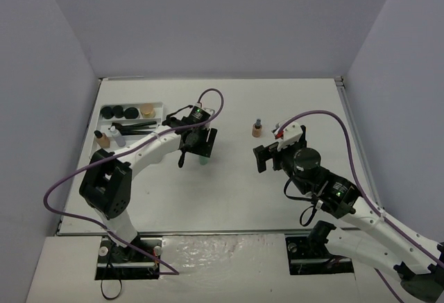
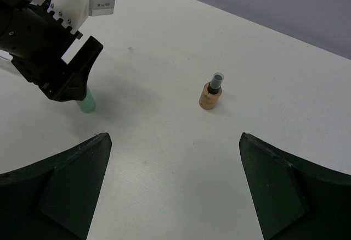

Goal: Organize the makeup

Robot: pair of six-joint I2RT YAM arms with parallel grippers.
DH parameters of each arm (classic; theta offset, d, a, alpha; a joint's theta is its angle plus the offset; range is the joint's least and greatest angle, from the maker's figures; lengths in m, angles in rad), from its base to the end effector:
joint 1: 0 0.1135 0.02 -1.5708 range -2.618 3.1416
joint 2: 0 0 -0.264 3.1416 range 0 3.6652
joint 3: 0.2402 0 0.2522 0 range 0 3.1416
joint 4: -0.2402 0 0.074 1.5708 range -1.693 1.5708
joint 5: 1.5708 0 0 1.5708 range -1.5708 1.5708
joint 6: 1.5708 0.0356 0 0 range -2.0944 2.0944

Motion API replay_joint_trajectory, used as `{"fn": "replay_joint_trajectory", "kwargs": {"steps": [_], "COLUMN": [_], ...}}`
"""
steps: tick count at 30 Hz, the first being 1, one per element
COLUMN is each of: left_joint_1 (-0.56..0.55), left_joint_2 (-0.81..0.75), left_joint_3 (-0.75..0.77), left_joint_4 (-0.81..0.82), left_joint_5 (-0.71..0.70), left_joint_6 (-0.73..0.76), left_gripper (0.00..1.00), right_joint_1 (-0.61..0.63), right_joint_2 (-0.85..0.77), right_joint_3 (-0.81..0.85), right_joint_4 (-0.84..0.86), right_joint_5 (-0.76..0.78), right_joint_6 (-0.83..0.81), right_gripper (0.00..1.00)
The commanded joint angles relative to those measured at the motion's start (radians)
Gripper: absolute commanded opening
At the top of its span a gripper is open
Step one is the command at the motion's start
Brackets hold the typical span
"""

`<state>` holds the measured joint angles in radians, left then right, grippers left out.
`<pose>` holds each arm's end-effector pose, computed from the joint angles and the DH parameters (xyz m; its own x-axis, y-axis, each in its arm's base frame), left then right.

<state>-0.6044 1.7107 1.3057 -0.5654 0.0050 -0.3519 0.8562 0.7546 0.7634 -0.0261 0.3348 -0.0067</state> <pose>0.3023 -0.2090 0.2431 -0.8340 0.1571 -0.5289 0.3016 0.9325 -0.1986 0.1266 0.1281 0.3546 -0.0080 -0.0189 -0.9998 -0.4982 0.8670 -0.0124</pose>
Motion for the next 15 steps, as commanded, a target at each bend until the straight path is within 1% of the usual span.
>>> {"fn": "replay_joint_trajectory", "kwargs": {"steps": [1, 4, 5, 10, 13, 15], "left_joint_1": [-0.013, -0.020, -0.020, -0.026, -0.026, -0.025], "left_joint_2": [-0.024, -0.016, -0.013, 0.000, -0.017, -0.029], "left_joint_3": [0.053, 0.053, 0.053, 0.063, 0.074, 0.087], "left_joint_4": [0.035, 0.042, 0.042, 0.043, 0.029, 0.011], "left_joint_5": [-0.011, -0.008, -0.008, -0.006, -0.019, -0.025], "left_joint_6": [-0.023, -0.030, -0.030, -0.040, -0.038, -0.036], "left_gripper": [0.54, 0.47, 0.47, 0.22, 0.04, 0.01], "right_joint_1": [-0.008, -0.011, -0.011, -0.014, -0.014, -0.015], "right_joint_2": [-0.018, -0.017, -0.018, -0.022, -0.026, -0.026], "right_joint_3": [0.001, 0.000, 0.000, -0.003, -0.003, -0.001], "right_joint_4": [0.049, 0.048, 0.048, 0.047, 0.045, 0.044], "right_joint_5": [0.034, 0.033, 0.033, 0.032, 0.033, 0.033], "right_joint_6": [0.005, 0.004, 0.004, 0.005, 0.005, 0.005], "right_gripper": [1.00, 1.00, 1.00, 1.00, 1.00, 1.00]}}
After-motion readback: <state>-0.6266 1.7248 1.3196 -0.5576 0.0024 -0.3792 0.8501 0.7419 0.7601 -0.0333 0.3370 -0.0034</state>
